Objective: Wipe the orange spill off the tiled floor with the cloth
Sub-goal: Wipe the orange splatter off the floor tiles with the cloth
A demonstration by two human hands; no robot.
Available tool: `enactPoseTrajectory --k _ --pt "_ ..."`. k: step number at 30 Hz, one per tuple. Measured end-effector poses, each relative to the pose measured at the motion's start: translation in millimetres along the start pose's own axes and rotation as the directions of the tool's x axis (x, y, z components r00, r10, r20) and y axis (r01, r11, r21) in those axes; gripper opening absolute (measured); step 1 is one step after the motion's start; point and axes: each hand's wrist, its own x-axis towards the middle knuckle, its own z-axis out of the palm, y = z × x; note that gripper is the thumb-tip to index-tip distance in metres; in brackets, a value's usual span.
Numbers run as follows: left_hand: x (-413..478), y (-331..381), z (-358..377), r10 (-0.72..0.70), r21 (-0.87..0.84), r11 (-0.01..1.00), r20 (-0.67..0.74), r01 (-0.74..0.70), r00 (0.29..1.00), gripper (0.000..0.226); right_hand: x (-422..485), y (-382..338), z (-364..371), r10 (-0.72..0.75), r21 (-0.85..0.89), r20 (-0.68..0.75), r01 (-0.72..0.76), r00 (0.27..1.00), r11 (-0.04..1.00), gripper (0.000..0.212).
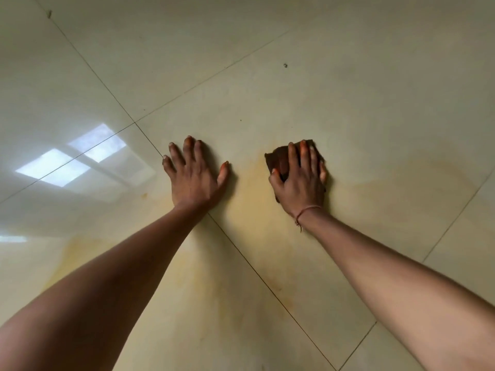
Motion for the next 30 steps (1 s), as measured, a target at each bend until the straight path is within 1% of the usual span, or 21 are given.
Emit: enactPoseTrajectory --k 2,4,5,6,8,9,10,11,12,14,15,16,18,20,21,22,24,26,27,28,30 --pt "-1.5 2.3 -1.1 0.018 -0.017 1.0 -0.004 -0.018 1.0 0.087 -40.2 13.9 3.3 -0.092 -0.005 -0.026 0.092 0.995 0.996 0.073" --pt "-2.0 1.2 -2.7 0.015 -0.026 1.0 0.0 -0.015 1.0 0.087 -104.2 37.6 6.3 -0.23 -0.024 0.029 0.231 0.973 0.973 0.077" --pt "-2.1 0.9 -4.0 0.012 -0.032 0.999 -0.004 -0.012 1.0 0.087 -109.3 49.1 3.1 -0.264 -0.028 0.05 0.265 0.963 0.964 0.077" --pt "-3.2 0.0 -4.6 0.014 -0.037 0.999 -0.007 -0.014 1.0 0.087 -99.6 55.2 3.2 -0.246 -0.021 0.045 0.247 0.968 0.969 0.077" --pt "-2.4 0.2 -0.6 0.037 -0.046 0.998 -0.009 -0.037 0.999 0.087 -46.1 46.0 -4.6 -0.027 -0.02 -0.007 0.027 1.0 0.999 0.073" --pt "-1.0 -1.6 -0.3 0.039 -0.046 0.998 -0.012 -0.039 0.999 0.088 -19.7 35.8 -10.2 0.068 -0.018 0.014 -0.068 0.998 0.998 0.072" --pt "0.1 -2.3 0.1 0.039 -0.054 0.998 -0.025 -0.041 0.999 0.088 -7.6 29.0 -11.7 0.109 -0.013 0.025 -0.108 0.994 0.994 0.071" --pt "0.3 -2.3 0.1 0.044 -0.062 0.997 -0.035 -0.046 0.998 0.089 -15.3 28.2 -8.7 0.087 -0.005 0.021 -0.087 0.996 0.996 0.072" --pt "0.2 -4.5 -1.5 0.044 -0.071 0.996 -0.035 -0.046 0.998 0.091 -38.4 32.2 -4.0 0.013 -0.002 0.001 -0.013 1.0 1.0 0.073" --pt "-2.9 -3.3 -7.4 0.05 -0.085 0.995 -0.021 -0.052 0.999 0.096 -122.5 57.8 0.6 -0.136 -0.023 0.037 0.137 0.99 0.99 0.076" --pt "-5.5 -1.5 -10.0 0.067 -0.082 0.994 -0.023 -0.069 0.997 0.098 -150.4 73.9 -2.1 -0.177 -0.036 0.062 0.18 0.982 0.983 0.077" --pt "-13.2 12.7 -11.4 0.132 -0.062 0.989 -0.016 -0.132 0.991 0.1 -163.9 96.3 -7.4 -0.17 -0.052 0.072 0.174 0.983 0.983 0.077" --pt "-34.7 52.1 -7.7 0.326 -0.026 0.945 0.032 -0.326 0.945 0.101 -144.8 120.6 -18.0 -0.03 -0.074 0.067 0.035 0.997 0.997 0.076" --pt "-60.7 101.5 3.5 0.493 -0.044 0.87 0.089 -0.491 0.866 0.098 -124.8 127.0 -24.7 0.155 -0.056 0.044 -0.152 0.987 0.987 0.073" --pt "-73.1 126.1 9.8 0.564 -0.059 0.826 0.115 -0.561 0.818 0.094 -134.1 128.2 -24.3 0.208 -0.026 0.005 -0.208 0.978 0.978 0.072" --pt "-82.7 145.7 14.8 0.619 -0.07 0.785 0.135 -0.616 0.774 0.089 -153.9 128.5 -21.1 0.223 -0.004 -0.033 -0.223 0.974 0.975 0.072" --pt "-96.1 178.2 22.0 0.706 -0.106 0.707 0.161 -0.699 0.69 0.08 -221.0 136.7 -13.1 0.201 -0.006 -0.013 -0.201 0.98 0.98 0.074" --pt "-112.5 207.6 27.2 0.773 -0.149 0.631 0.198 -0.761 0.603 0.076 -259.1 170.8 -19.8 0.183 -0.055 0.019 -0.182 0.983 0.982 0.076" --pt "-122.9 221.6 29.9 0.796 -0.168 0.601 0.209 -0.781 0.567 0.076 -256.6 192.3 -26.2 0.241 -0.064 0.018 -0.239 0.97 0.969 0.076" --pt "-134.3 233.3 34.6 0.805 -0.182 0.589 0.226 -0.788 0.549 0.076 -246.8 210.0 -33.5 0.325 -0.073 -0.002 -0.324 0.946 0.943 0.075" --pt "-145.9 238.8 44.8 0.782 -0.161 0.62 0.214 -0.768 0.586 0.077 -224.5 223.0 -39.5 0.468 -0.051 -0.039 -0.47 0.883 0.881 0.074"
